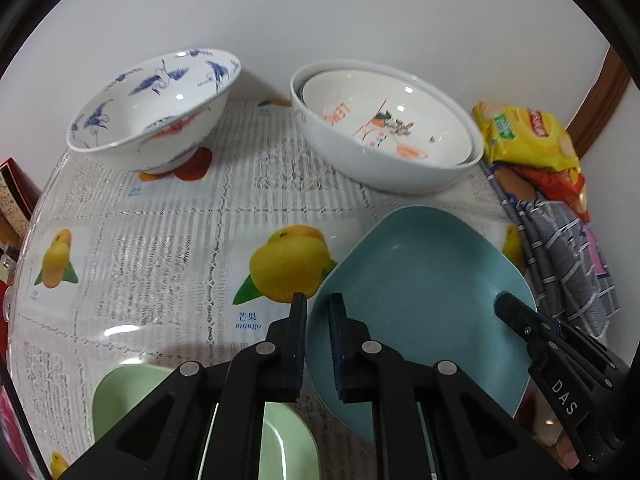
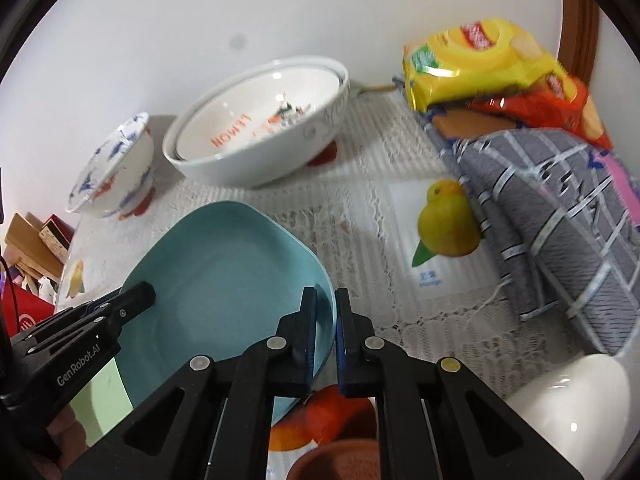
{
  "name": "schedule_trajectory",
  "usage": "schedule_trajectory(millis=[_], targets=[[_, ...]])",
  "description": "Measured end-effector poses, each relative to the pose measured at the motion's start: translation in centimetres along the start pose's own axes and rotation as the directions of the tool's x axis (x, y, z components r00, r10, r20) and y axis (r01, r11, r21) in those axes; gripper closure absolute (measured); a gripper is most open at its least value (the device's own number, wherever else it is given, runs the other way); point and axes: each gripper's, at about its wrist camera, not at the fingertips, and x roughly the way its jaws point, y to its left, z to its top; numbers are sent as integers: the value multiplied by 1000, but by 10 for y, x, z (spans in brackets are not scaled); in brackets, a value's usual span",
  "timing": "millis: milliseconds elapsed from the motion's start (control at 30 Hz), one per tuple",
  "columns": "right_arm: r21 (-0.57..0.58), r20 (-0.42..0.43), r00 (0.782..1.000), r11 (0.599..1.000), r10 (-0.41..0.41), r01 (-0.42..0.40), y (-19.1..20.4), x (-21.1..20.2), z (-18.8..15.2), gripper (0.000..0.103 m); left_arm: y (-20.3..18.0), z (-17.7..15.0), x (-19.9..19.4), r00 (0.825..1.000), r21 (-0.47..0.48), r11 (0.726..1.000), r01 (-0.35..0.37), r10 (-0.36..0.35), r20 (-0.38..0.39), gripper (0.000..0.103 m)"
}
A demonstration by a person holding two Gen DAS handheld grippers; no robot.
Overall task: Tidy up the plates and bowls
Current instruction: 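Lift the blue plate and carry it toward the green plate stack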
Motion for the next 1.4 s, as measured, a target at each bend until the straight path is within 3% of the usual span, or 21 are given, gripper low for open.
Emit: schedule_trajectory(millis=[767,1400], targets=[[48,155,988,999,7,-15,-1,-149,-40,96,-31,-42,-128,993,48,998,26,-31,110,92],[27,222,975,999,29,-36,4,-211,-67,96,-32,-74,-187,983,49,999,24,-32,179,92]])
